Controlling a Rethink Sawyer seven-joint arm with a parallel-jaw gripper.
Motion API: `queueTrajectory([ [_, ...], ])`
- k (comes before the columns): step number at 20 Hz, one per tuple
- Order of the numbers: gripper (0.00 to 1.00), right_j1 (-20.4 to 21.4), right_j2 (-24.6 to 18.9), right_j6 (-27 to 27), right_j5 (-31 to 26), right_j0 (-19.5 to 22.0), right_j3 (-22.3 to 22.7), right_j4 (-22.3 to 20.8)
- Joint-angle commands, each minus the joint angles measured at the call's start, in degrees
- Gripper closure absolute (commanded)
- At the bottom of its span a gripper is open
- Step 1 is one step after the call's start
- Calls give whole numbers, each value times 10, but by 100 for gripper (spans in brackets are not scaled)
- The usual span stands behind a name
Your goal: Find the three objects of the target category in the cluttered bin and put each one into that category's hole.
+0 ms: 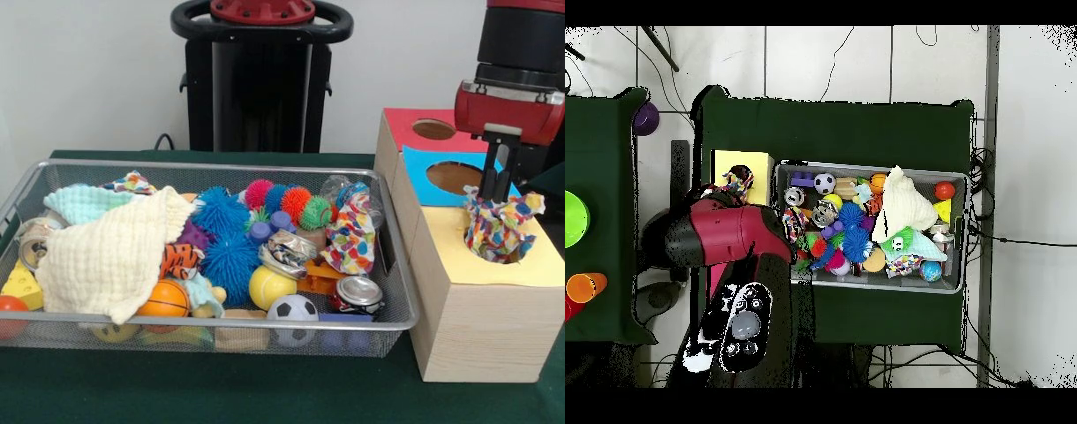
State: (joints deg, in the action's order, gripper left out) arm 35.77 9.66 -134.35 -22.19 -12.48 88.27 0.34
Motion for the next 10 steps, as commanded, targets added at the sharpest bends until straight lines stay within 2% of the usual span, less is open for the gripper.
queueTrajectory([
  [1,100,-15,-56,-43,19,30,63,1],
  [5,100,-17,-60,-32,4,37,58,-4],
  [10,100,-21,-76,-43,14,46,78,3],
])
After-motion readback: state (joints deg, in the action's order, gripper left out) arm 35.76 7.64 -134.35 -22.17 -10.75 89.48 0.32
